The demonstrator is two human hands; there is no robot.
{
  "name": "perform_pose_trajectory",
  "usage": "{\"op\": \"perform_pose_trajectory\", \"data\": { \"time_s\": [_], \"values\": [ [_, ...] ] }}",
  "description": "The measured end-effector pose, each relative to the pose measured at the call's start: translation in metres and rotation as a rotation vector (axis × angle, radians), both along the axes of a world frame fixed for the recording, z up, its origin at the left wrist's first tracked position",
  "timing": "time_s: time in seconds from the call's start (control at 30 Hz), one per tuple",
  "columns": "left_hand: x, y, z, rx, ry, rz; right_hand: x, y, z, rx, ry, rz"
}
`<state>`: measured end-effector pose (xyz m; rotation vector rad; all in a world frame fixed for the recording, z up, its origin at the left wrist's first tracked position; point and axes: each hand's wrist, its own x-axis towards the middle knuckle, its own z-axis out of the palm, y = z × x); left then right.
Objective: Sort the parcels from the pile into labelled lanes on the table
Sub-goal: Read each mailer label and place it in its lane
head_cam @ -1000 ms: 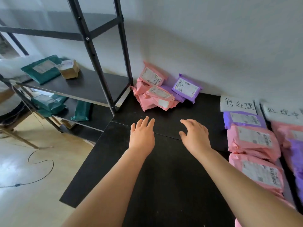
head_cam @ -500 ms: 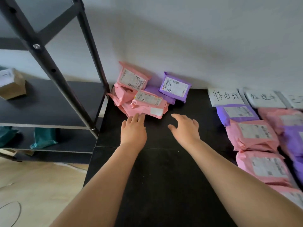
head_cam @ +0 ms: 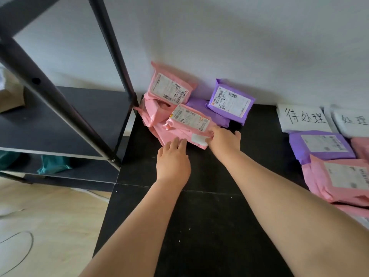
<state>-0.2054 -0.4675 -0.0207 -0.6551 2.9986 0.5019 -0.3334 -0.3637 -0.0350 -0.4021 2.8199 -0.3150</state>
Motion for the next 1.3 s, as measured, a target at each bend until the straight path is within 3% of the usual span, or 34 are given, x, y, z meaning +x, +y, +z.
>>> {"op": "perform_pose_trajectory", "data": {
  "time_s": [0.3, 0.67, 0.93, 1.3],
  "values": [
    [0.011, -0.009, -0.001, 0.005, -0.011, 0.052, 0.006, -0.007, -0.017, -0.137, 0.041, -0.147],
    [0.037, 0.002, 0.012, 0.060, 0.050, 0.068, 0.043, 0.012, 0.008, -0.168, 0.067, -0.129],
    [0.079, 0.020, 0.009, 0.190, 0.062, 0.086, 0.116, 0.051, 0.017, -0.272, 0.075, -0.087],
    [0.147, 0.062, -0.032, 0.372, -0.081, 0.122, 0.235, 0.112, -0.021, -0.079, 0.027, 0.045]
  ]
}}
